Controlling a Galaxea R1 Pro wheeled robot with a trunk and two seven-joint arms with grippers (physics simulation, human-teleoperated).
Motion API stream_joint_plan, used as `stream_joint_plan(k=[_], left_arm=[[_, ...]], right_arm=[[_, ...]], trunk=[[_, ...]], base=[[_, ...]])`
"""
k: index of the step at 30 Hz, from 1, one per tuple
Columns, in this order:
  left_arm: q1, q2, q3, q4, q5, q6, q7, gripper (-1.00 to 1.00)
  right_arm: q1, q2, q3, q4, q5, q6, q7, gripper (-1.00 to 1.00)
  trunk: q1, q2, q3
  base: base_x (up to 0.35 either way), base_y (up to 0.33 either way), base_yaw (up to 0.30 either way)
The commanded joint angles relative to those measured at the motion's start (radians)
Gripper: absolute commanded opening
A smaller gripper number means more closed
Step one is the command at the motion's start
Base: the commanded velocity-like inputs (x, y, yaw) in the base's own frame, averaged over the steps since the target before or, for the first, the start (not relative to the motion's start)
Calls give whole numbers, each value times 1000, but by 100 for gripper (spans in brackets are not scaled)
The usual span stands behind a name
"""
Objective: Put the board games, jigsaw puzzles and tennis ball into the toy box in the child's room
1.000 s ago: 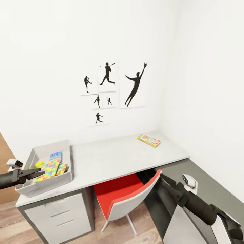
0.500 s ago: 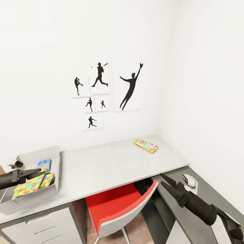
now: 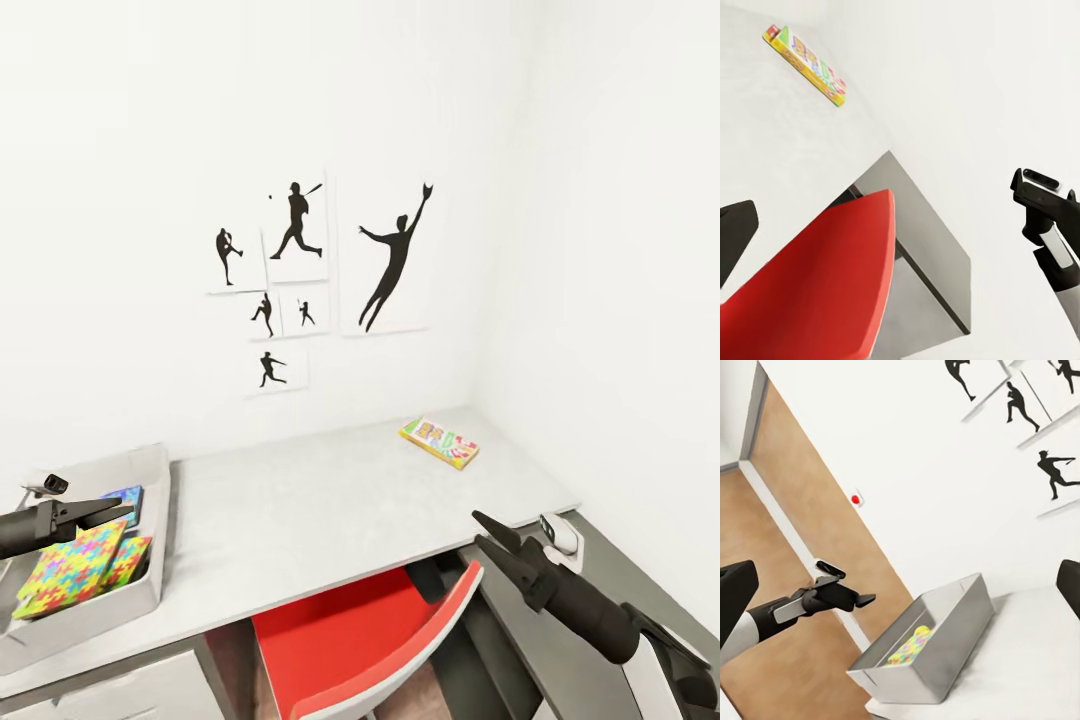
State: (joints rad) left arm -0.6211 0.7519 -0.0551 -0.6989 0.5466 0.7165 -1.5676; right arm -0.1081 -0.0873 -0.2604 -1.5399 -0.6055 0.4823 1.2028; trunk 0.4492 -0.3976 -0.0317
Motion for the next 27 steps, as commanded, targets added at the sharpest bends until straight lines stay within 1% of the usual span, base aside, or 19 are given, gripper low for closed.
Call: stream_joint_plan(k=[1,7,10,18,27], left_arm=[[-2,1,-6,1,5,10,-3,100],[-2,1,-5,1,5,10,-3,100],[-2,1,-6,1,5,10,-3,100],[-2,1,-6,1,5,10,-3,100],[-2,1,-6,1,5,9,-3,100]], right_arm=[[-1,0,0,0,-5,9,1,100],[-1,0,0,0,-5,10,1,100],[-1,0,0,0,-5,10,1,100],[-1,0,0,0,-5,10,1,100],[-1,0,0,0,-5,10,1,100]], trunk=[[1,-2,-2],[1,-2,0],[1,-2,1],[1,-2,1],[1,-2,1]], base=[[25,8,159],[11,4,206],[62,15,99],[190,48,27],[189,-76,3]])
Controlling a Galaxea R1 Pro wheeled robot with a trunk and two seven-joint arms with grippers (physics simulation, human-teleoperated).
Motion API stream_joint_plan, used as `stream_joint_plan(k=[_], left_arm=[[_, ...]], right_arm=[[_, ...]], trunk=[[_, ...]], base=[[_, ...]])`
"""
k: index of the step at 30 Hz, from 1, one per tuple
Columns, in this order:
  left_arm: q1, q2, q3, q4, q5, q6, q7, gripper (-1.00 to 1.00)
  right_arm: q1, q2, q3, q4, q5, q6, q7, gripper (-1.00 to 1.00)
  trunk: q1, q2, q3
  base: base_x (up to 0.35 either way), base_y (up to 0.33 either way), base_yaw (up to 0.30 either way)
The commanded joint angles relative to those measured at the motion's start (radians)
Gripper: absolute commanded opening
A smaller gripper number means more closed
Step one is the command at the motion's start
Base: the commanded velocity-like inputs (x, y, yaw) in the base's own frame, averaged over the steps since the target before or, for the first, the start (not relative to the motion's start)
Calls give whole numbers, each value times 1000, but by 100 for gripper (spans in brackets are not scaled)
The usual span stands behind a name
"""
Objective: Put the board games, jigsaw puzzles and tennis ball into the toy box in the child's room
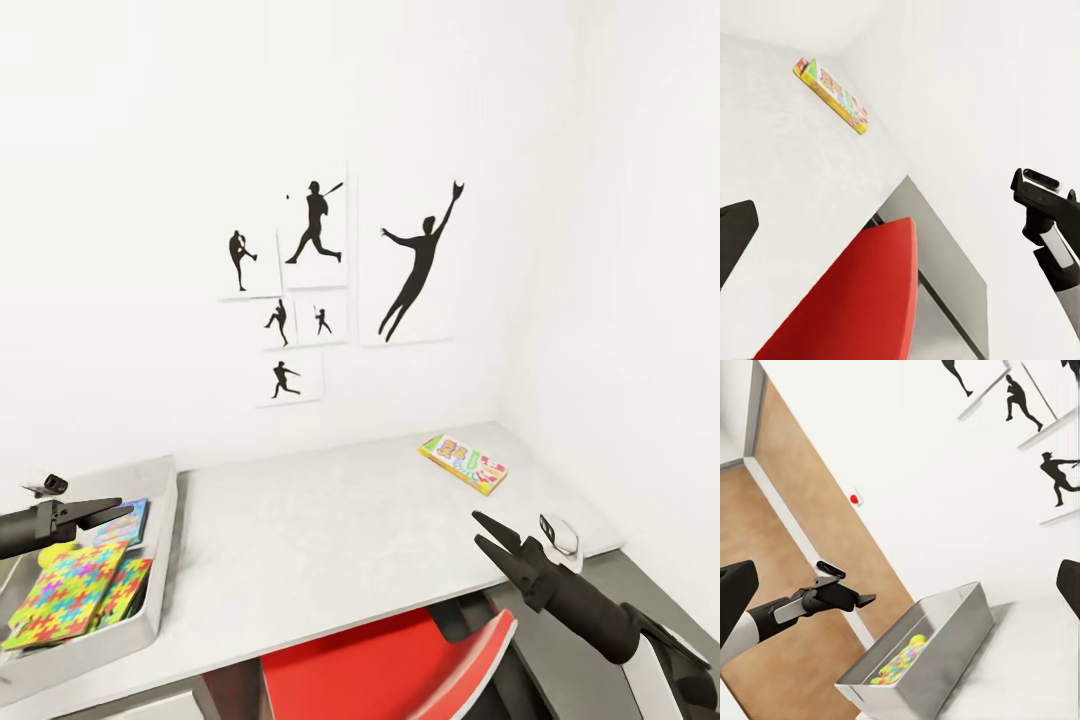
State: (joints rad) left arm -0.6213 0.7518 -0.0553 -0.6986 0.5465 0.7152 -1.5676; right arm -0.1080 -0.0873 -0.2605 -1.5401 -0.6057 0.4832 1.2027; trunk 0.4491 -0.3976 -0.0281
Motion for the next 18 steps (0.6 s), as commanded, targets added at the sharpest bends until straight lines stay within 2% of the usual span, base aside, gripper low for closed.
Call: stream_joint_plan(k=[1,12,18], left_arm=[[-1,1,-6,1,5,11,-3,100],[-1,1,-5,1,4,11,-3,100],[-1,1,-6,1,5,11,-3,100]], right_arm=[[-1,0,0,0,-5,9,1,100],[-1,0,0,0,-4,9,1,100],[-1,0,0,0,-3,7,1,100]], trunk=[[1,-2,-2],[1,-2,-2],[1,-2,-2]], base=[[83,-47,1],[29,-10,0],[168,35,31]])
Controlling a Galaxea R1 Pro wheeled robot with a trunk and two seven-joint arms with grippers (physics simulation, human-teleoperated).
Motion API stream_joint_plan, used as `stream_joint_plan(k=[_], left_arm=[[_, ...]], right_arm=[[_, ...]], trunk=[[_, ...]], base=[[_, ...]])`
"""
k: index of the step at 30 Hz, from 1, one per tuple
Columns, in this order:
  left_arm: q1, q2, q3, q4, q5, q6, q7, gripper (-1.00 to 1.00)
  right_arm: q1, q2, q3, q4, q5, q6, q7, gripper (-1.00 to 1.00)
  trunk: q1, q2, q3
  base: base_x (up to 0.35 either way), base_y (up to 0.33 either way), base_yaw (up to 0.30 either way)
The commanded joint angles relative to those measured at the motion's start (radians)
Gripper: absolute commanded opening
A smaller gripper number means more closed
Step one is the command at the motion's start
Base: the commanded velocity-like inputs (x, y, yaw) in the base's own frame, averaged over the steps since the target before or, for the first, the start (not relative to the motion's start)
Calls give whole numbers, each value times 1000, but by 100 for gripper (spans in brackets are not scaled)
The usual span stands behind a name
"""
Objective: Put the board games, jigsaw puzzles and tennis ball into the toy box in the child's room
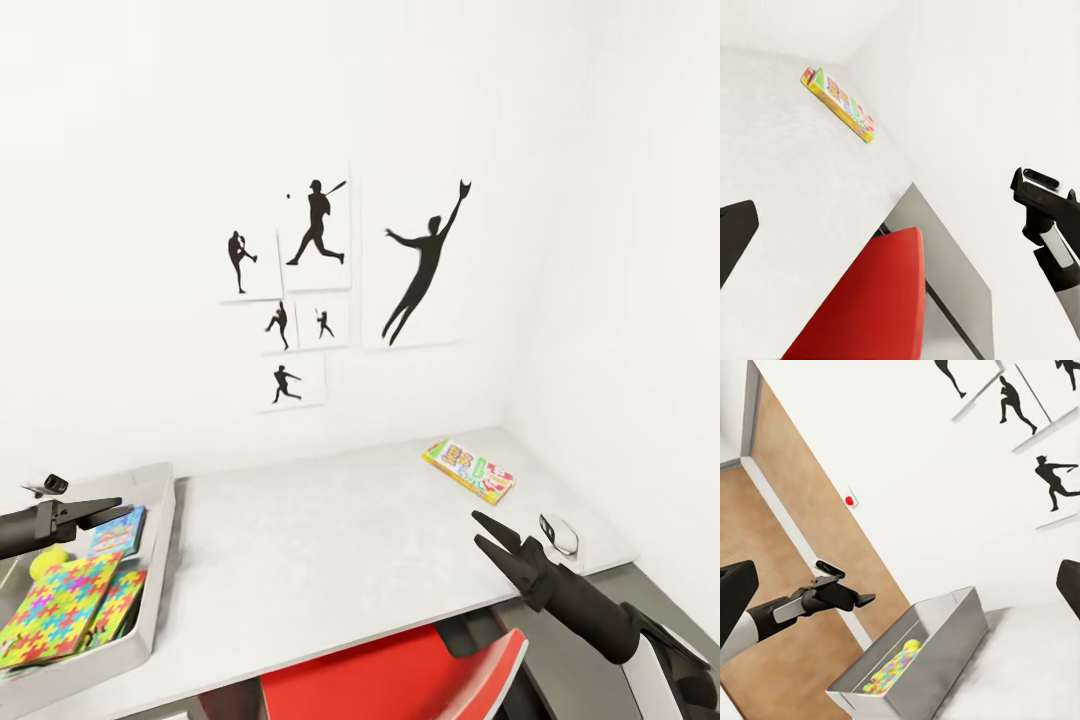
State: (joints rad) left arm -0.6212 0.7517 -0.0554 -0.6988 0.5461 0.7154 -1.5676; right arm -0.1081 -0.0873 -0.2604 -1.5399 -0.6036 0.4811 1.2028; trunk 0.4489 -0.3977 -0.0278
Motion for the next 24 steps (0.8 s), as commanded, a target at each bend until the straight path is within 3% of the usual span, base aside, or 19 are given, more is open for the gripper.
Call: stream_joint_plan(k=[1,15,24], left_arm=[[-2,1,-6,1,5,11,-3,100],[-2,0,-6,1,5,10,-3,100],[-2,1,-6,1,5,10,-3,100]], right_arm=[[-1,0,0,0,-5,9,1,100],[-1,-1,0,0,-5,10,1,100],[-1,-1,0,0,-5,10,1,100]], trunk=[[1,-2,-2],[1,-2,0],[1,-2,0]], base=[[208,19,116],[181,5,76],[57,0,4]])
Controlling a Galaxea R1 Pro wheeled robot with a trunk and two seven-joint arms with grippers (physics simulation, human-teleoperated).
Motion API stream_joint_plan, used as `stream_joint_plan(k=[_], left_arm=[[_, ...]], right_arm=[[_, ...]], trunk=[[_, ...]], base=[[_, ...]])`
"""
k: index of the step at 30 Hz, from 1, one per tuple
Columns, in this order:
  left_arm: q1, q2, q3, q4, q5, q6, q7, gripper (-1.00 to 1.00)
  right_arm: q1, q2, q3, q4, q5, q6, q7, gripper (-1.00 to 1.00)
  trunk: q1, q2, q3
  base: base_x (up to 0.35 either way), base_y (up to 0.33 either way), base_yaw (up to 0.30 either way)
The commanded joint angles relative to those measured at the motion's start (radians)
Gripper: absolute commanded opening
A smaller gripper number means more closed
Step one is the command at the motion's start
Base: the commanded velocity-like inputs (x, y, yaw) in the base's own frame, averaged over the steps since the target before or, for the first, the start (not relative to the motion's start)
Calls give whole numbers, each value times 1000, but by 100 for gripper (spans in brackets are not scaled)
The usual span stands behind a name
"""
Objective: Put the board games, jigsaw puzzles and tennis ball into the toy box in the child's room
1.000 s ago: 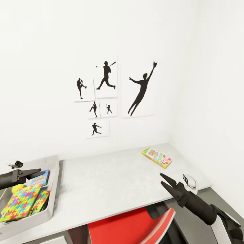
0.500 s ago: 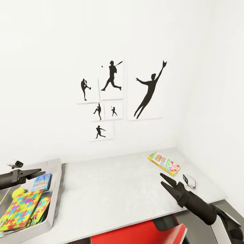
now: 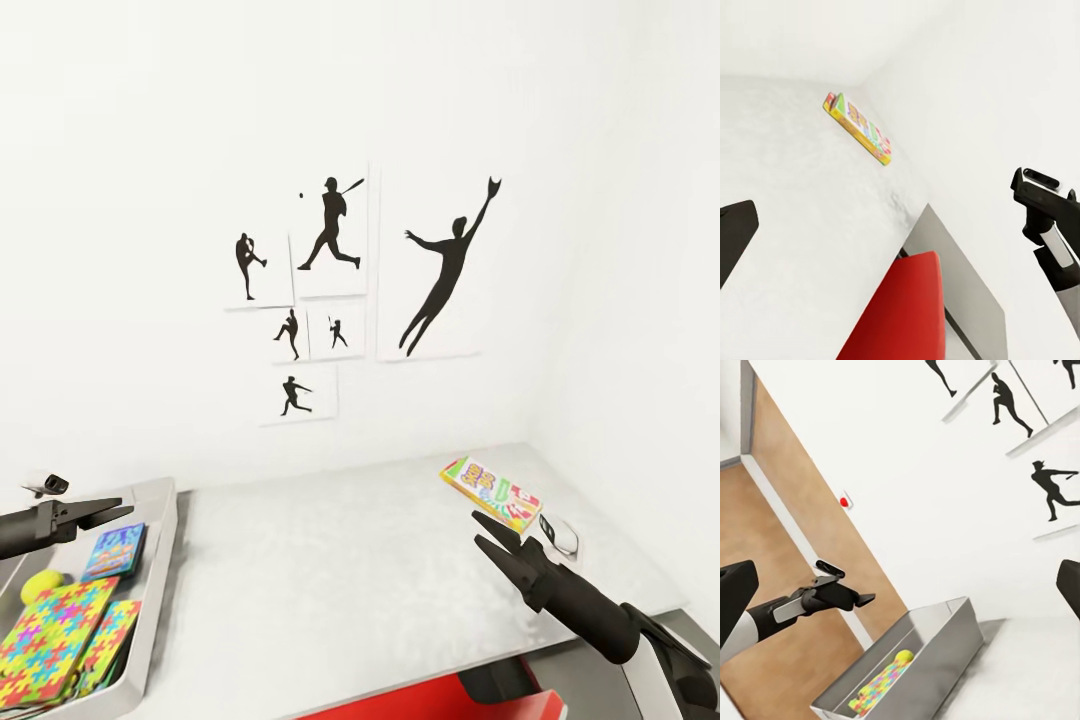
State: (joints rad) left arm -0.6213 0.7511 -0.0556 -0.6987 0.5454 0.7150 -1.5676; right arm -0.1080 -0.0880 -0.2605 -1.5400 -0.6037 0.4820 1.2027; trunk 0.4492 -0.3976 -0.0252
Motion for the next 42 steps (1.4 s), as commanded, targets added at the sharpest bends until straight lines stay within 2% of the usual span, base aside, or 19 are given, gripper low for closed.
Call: stream_joint_plan(k=[1,26,42], left_arm=[[-1,2,-6,1,5,11,-3,100],[-1,2,-6,1,5,11,-3,100],[-1,2,-6,1,5,11,-3,100]], right_arm=[[-1,0,0,0,-5,9,1,100],[-1,1,0,0,-4,7,1,100],[-1,0,0,0,-5,10,1,100]], trunk=[[1,-2,-2],[1,-2,-2],[1,-2,-2]], base=[[65,0,1],[73,-27,0],[10,-9,0]])
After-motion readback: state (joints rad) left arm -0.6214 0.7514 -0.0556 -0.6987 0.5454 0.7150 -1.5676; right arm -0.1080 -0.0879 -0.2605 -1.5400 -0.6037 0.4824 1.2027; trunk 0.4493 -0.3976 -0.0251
